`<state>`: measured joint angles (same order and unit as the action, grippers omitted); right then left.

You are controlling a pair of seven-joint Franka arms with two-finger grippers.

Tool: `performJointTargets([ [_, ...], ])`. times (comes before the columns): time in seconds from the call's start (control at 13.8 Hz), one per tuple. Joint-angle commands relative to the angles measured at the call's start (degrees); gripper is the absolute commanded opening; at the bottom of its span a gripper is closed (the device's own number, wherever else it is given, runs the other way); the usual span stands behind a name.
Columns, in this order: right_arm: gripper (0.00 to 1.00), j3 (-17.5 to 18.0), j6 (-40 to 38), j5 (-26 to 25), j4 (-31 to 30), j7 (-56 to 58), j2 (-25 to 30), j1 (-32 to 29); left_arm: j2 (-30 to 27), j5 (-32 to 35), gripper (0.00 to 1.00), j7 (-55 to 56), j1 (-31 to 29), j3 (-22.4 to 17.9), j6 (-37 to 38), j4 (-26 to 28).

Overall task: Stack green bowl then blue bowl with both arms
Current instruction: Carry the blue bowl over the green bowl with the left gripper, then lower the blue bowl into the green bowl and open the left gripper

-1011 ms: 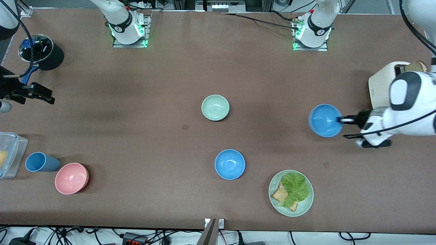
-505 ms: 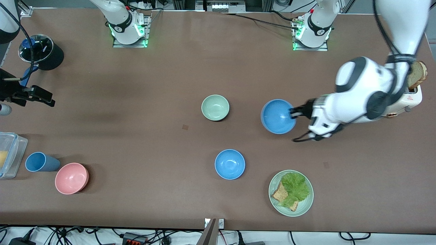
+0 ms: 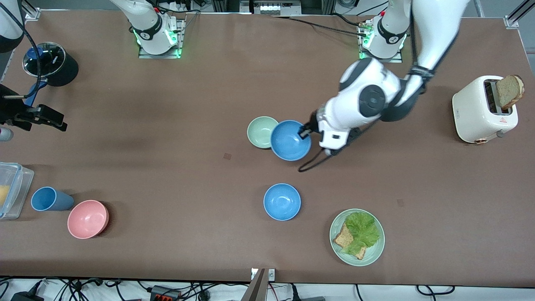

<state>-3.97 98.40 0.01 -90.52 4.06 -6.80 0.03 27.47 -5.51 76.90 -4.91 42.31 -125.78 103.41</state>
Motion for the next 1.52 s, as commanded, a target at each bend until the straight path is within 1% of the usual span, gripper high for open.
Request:
performJointTargets([
  [0.0,1.00,-0.07,-0.93,0.61,0.17,-0.46,0.74,0.49,-1.37,-0.82,0.00,5.35,1.65,-0.03,-5.78,4.33],
  [0.22,1.00,0.02,-0.93,0.52,-1.85,-0.46,2.23,0.58,-1.55,-0.73,0.00,10.01,4.20,-0.03,-12.81,7.50],
  [0.36,1.00,-0.07,0.55,0.43,-4.39,-0.46,3.72,0.50,-1.63,-0.47,0.00,11.77,5.43,-0.03,-14.06,8.12],
  [0.51,1.00,-0.07,4.23,0.34,-9.30,-0.46,6.78,0.50,-1.55,-0.03,0.00,12.48,6.40,-0.12,-15.10,8.82],
  [0.58,1.00,-0.07,4.86,0.34,-10.46,-0.46,7.58,0.50,-1.46,-0.03,0.00,12.57,6.84,-0.12,-16.85,9.61],
  [0.72,1.00,0.10,3.82,0.34,-10.03,0.15,7.68,0.58,-1.11,0.14,0.00,12.57,7.28,-0.29,-19.58,11.28],
  [0.87,1.00,1.68,-1.17,-0.01,-7.49,0.33,7.59,0.58,-0.84,0.15,0.00,12.48,7.72,-0.38,-20.30,11.72],
  [0.94,1.00,1.69,-2.67,-0.01,-6.70,-0.02,7.42,0.50,-0.76,0.23,0.00,12.48,7.81,-0.47,-20.30,11.72],
  [1.16,1.00,1.51,-2.78,-0.01,-5.90,0.51,7.50,0.32,0.21,1.81,0.00,12.48,7.90,-0.65,-20.47,11.72],
  [1.44,1.00,1.60,-3.04,0.08,-5.11,-0.01,7.16,0.32,1.88,1.90,0.00,12.48,8.16,-0.73,-22.76,11.55],
])
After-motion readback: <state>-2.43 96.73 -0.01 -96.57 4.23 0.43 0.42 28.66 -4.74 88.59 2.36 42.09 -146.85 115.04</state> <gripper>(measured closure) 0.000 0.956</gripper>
